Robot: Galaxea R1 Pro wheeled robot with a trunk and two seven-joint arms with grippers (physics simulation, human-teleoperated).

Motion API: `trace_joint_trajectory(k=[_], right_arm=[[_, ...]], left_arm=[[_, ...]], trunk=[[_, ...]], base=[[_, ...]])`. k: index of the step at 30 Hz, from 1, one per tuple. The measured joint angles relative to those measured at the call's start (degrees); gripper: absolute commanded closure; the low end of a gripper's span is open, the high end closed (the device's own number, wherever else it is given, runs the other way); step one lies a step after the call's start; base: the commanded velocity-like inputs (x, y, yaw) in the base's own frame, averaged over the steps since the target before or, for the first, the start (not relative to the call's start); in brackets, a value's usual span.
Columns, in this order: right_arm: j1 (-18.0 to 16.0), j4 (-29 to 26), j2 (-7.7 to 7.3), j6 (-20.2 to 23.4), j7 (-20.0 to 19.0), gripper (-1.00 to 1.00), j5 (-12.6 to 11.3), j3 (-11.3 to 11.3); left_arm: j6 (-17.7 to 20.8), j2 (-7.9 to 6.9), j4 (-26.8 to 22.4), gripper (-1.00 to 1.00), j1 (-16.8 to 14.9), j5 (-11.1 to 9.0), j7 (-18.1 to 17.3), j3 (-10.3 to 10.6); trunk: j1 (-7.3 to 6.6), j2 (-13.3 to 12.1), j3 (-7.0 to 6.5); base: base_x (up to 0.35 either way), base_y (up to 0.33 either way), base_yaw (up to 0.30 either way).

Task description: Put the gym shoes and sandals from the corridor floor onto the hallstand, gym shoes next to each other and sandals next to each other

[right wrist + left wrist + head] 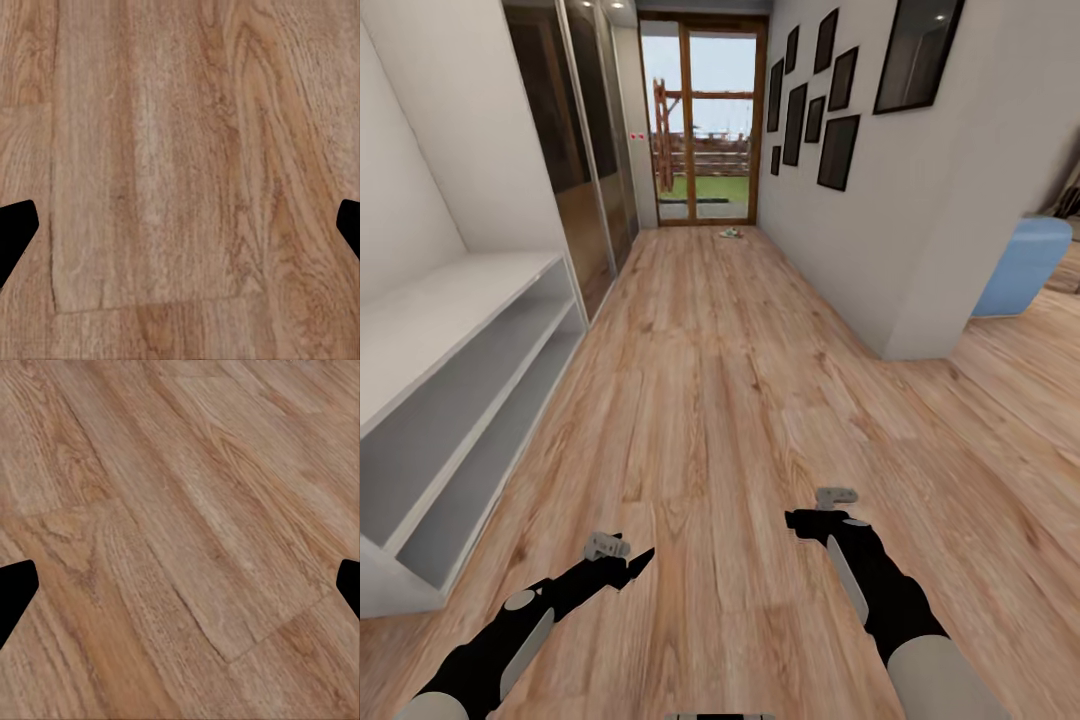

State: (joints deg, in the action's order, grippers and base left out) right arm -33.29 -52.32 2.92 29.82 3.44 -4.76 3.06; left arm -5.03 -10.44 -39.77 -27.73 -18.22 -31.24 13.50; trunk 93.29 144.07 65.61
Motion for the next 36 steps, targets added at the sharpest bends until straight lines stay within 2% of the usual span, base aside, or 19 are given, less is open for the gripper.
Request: trace_joint_trajectory(k=[18,27,36], right_arm=[[0.0,-0.1,0.17,0.0,0.2,-1.00,-0.1,0.1],[0.0,-0.2,0.21,0.0,0.3,-1.00,0.1,0.1],[0.0,-0.3,0.26,0.0,0.4,-1.00,0.1,0.1]], left_arm=[[0.0,0.05,2.4,-1.00,0.0,0.0,0.1,-0.2],[0.0,0.05,2.4,-1.00,0.0,0.0,0.1,-3.0],[0.0,0.05,2.5,-1.00,0.0,0.0,0.0,-3.3]], trunk=[[0.00,0.0,0.00],[0.00,0.0,0.00],[0.00,0.0,0.00]], base=[[0.347,-0.053,0.000],[0.347,-0.046,0.000],[0.347,-0.045,0.000]])
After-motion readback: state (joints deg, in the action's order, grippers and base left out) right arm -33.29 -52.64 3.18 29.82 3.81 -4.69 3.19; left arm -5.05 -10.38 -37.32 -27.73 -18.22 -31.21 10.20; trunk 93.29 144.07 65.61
